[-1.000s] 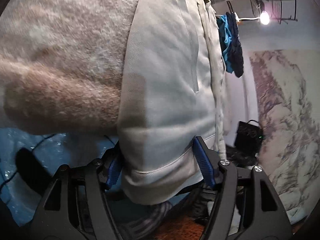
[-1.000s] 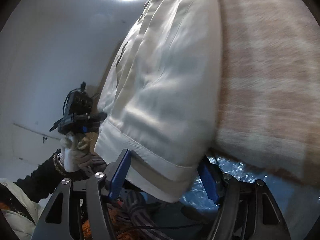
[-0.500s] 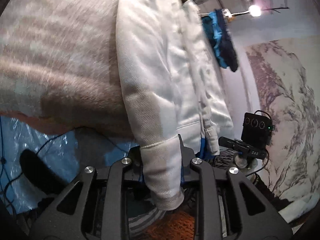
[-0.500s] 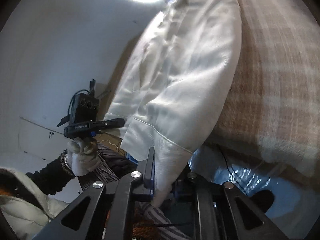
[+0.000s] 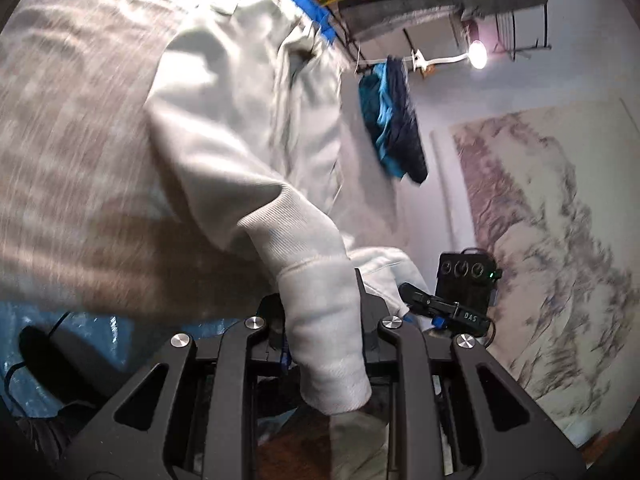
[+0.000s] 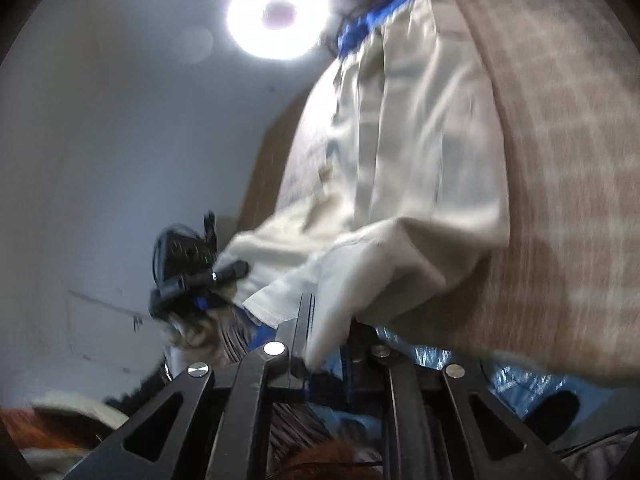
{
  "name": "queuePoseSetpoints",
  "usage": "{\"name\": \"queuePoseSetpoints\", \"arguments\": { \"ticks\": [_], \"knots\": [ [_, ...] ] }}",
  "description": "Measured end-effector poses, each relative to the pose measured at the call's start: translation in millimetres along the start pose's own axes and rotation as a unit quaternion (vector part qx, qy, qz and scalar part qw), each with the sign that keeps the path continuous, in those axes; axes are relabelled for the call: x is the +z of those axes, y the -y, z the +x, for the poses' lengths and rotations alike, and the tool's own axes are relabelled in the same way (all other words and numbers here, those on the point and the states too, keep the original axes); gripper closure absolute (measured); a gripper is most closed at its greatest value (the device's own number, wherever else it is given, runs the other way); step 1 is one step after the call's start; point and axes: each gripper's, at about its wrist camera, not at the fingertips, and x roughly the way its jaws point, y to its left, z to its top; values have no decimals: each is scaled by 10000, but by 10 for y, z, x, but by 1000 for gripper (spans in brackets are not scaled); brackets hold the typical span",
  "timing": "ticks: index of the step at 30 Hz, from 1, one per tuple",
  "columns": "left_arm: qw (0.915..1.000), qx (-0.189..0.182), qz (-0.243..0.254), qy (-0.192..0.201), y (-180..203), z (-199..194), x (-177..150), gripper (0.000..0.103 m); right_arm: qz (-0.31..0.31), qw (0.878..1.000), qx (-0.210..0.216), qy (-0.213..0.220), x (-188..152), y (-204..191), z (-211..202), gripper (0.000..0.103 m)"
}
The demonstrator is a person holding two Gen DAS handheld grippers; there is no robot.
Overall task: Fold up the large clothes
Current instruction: 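Lay the hem over the jacket toward the blue collar with both grippers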
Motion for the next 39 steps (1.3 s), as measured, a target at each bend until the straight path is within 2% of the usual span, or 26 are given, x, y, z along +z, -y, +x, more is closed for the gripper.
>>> {"name": "queuePoseSetpoints", "arguments": {
  "ticks": [4,7,14,22,25,26,27,28,31,38,39],
  "knots": [
    [9993,-194,-278,180,40,87,379,82,69,9993,-181,312,396,-67,-40,94],
    [9988,-172,-373,264,48,191,653,82,102,9982,-424,414,669,-80,83,94],
    [9939,-119,-1007,436,-302,447,1200,82,391,9920,-1086,508,1298,157,259,97],
    [9893,52,-1417,347,-671,757,1543,81,763,9890,-1158,515,1551,540,424,96],
    [9861,-48,-1648,225,-774,789,1609,80,693,9898,-1155,464,1620,564,449,85],
    [9855,-83,-1684,193,-781,790,1620,80,635,9901,-1147,490,1635,551,428,70],
    [9851,-121,-1706,161,-782,788,1640,77,624,9902,-1131,530,1669,562,434,59],
    [9847,-181,-1727,127,-778,778,1664,74,623,9903,-1101,575,1681,563,397,56],
    [9817,-424,-1852,101,-766,704,1701,67,708,9901,-1027,644,1694,643,347,55],
    [9735,-845,-2119,127,-805,532,1683,58,651,9880,-1258,622,1630,720,237,55],
    [9741,-847,-2084,214,-802,469,1684,51,613,9882,-1244,651,1627,694,237,55]
  ]
}}
